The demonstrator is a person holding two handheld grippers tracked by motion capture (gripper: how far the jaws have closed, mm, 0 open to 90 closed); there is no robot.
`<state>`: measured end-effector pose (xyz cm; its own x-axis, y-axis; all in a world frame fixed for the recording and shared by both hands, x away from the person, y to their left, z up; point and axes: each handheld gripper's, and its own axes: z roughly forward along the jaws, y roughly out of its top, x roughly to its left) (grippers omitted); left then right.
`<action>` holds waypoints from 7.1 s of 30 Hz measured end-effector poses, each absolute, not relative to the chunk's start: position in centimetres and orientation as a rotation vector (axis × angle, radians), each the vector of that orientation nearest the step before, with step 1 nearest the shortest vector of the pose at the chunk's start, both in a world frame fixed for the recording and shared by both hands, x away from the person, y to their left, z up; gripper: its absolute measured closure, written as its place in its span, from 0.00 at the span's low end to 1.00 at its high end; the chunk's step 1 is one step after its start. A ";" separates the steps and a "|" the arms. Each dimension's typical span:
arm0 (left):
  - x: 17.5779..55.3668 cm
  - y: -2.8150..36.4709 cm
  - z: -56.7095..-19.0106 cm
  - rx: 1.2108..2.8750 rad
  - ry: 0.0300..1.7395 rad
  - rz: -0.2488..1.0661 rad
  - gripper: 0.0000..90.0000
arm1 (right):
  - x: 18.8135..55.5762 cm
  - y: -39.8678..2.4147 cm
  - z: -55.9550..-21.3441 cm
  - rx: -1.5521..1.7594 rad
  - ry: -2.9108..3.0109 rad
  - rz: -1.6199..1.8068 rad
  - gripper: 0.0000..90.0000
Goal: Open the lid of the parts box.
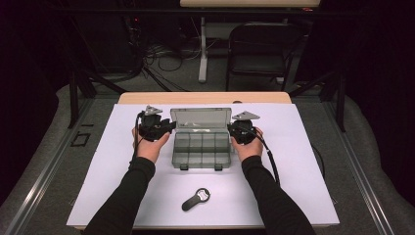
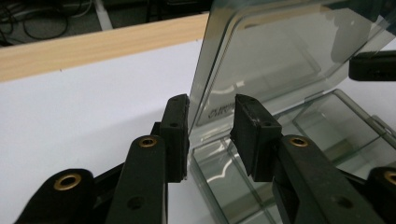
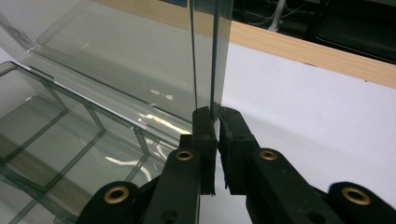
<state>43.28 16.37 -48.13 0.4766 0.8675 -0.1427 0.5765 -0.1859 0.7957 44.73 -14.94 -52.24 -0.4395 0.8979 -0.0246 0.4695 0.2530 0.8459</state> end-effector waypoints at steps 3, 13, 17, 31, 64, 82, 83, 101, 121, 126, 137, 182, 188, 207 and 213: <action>43.2 16.6 -48.5 1.891 1.223 0.421 0.76 | 44.7 -14.9 -52.2 1.239 2.016 1.092 0.95; 43.6 16.6 -50.2 1.930 1.307 0.318 0.85 | 44.7 -15.0 -52.2 1.240 2.022 1.093 0.95; 43.8 16.4 -50.6 1.940 1.327 0.278 0.89 | 44.7 -15.0 -52.2 1.243 2.022 1.094 0.95; 44.1 15.6 -51.6 2.000 1.371 0.259 0.95 | 44.8 -15.0 -52.2 1.243 2.027 1.095 0.95; 44.2 15.4 -52.1 1.969 1.421 0.239 0.95 | 45.2 -15.0 -52.4 1.285 1.997 1.122 0.95; 44.3 15.3 -52.1 1.959 1.430 0.238 0.96 | 46.0 -14.9 -52.6 1.426 1.940 1.168 0.96; 44.3 15.3 -52.1 1.959 1.430 0.238 0.96 | 46.0 -14.9 -52.6 1.426 1.940 1.168 0.96; 44.3 15.3 -52.1 1.959 1.432 0.239 0.96 | 46.9 -15.1 -53.0 1.501 1.926 1.201 0.97; 44.2 15.3 -52.1 1.964 1.430 0.247 0.96 | 49.0 -15.1 -51.8 1.644 2.046 1.094 0.97; 44.2 15.2 -52.1 1.965 1.429 0.251 0.96 | 49.5 -15.2 -52.1 1.739 2.022 1.112 0.97; 44.2 15.2 -52.1 1.959 1.432 0.253 0.96 | 49.8 -15.4 -53.1 1.742 2.009 1.129 1.00; 44.3 15.4 -52.2 1.942 1.427 0.228 0.93 | 49.7 -15.2 -53.5 1.731 2.008 1.116 0.99; 44.1 15.5 -51.6 1.927 1.398 0.234 0.87 | 49.4 -15.3 -52.7 1.681 1.996 1.120 0.96; 42.3 16.7 -49.0 1.864 1.293 0.338 0.64 | 46.2 -16.1 -48.6 1.436 2.031 1.138 0.69; 41.1 17.2 -47.7 1.838 1.235 0.380 0.51 | 44.0 -16.7 -47.1 1.362 2.014 1.216 0.59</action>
<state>41.09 17.16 -47.74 0.4620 0.8631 -0.2038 0.5993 -0.1345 0.7891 43.95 -16.65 -47.13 -0.4318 0.8933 0.1248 0.5262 0.1371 0.8392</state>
